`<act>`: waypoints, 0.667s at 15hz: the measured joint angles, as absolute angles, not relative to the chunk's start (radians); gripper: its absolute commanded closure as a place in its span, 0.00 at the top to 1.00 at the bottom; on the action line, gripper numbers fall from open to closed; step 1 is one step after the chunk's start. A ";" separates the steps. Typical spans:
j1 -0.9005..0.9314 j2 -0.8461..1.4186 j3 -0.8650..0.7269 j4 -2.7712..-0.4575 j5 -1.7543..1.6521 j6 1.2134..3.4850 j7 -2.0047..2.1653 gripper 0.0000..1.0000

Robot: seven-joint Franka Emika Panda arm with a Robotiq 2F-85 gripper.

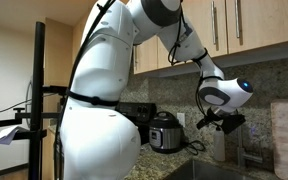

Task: Move the nozzle to the left

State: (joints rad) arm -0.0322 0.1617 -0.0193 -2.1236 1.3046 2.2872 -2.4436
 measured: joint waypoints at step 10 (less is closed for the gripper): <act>-0.019 0.163 -0.011 -2.124 1.293 2.341 -2.444 1.00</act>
